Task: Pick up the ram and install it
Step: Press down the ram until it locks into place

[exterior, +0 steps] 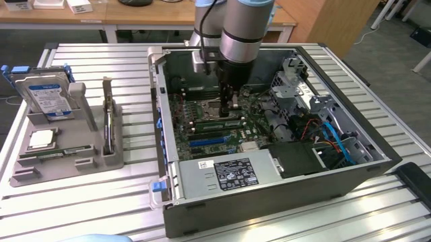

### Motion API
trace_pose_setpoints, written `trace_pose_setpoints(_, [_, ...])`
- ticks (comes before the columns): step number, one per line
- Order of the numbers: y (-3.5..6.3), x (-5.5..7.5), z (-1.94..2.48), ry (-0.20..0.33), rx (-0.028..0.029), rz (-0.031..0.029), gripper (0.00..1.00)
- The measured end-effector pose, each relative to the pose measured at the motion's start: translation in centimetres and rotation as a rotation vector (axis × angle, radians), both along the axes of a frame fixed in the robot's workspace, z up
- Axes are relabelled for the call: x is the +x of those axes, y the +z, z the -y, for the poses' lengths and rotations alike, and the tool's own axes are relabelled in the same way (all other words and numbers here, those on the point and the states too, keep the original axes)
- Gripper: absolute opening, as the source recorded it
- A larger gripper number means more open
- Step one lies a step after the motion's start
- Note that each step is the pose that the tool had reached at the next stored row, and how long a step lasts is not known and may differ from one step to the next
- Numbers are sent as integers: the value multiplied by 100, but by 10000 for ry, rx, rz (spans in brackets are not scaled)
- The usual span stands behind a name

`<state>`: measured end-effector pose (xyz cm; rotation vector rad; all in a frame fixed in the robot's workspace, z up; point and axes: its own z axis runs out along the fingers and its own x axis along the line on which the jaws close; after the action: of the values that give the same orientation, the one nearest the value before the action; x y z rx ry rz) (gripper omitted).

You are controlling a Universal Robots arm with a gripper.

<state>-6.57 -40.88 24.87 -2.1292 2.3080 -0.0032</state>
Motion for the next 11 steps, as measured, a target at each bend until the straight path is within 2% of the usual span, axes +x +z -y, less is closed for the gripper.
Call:
trace_pose_setpoints(6, [6, -235, 0, 1, 0, 160, 10])
trace_pose_setpoints(11, [6, -330, 0, 0, -1, 223, 10])
